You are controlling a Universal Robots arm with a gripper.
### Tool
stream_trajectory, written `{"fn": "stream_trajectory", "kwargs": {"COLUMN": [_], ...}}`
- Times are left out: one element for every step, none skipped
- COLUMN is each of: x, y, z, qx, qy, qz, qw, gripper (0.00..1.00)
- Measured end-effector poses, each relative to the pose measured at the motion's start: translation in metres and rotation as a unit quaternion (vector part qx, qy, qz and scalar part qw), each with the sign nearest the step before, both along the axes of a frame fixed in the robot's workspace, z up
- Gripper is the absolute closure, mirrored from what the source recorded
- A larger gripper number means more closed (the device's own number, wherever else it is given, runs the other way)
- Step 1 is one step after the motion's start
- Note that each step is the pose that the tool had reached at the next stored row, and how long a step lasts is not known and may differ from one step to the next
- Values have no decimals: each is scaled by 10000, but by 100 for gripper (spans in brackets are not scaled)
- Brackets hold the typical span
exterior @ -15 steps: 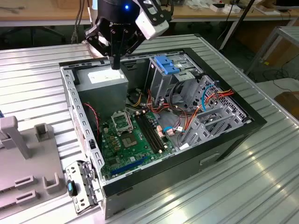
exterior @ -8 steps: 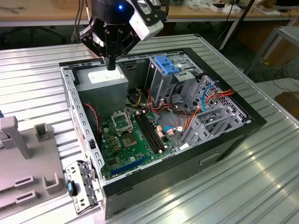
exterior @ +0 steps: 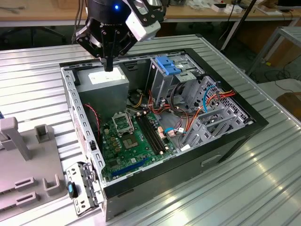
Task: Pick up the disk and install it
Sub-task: 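Reach for the disk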
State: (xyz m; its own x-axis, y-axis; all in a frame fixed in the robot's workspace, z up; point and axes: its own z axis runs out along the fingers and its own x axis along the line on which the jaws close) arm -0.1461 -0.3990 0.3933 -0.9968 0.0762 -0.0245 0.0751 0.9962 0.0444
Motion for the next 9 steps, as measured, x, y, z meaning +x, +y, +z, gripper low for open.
{"fn": "stream_trajectory", "kwargs": {"x": [-10,-18,-28,-39,-46,-54,-61,-71,-80], "y": [0,0,0,0,0,0,0,0,0], "z": [0,0,1,0,0,0,0,0,0], "qx": [0,0,0,0,0,0,0,0,0], "qy": [0,0,0,0,0,0,0,0,0], "qz": [0,0,0,0,0,0,0,0,0], "qw": [10000,10000,10000,10000,10000,10000,10000,10000,10000], "gripper": [89,89,89,89,89,89,89,89,89]}}
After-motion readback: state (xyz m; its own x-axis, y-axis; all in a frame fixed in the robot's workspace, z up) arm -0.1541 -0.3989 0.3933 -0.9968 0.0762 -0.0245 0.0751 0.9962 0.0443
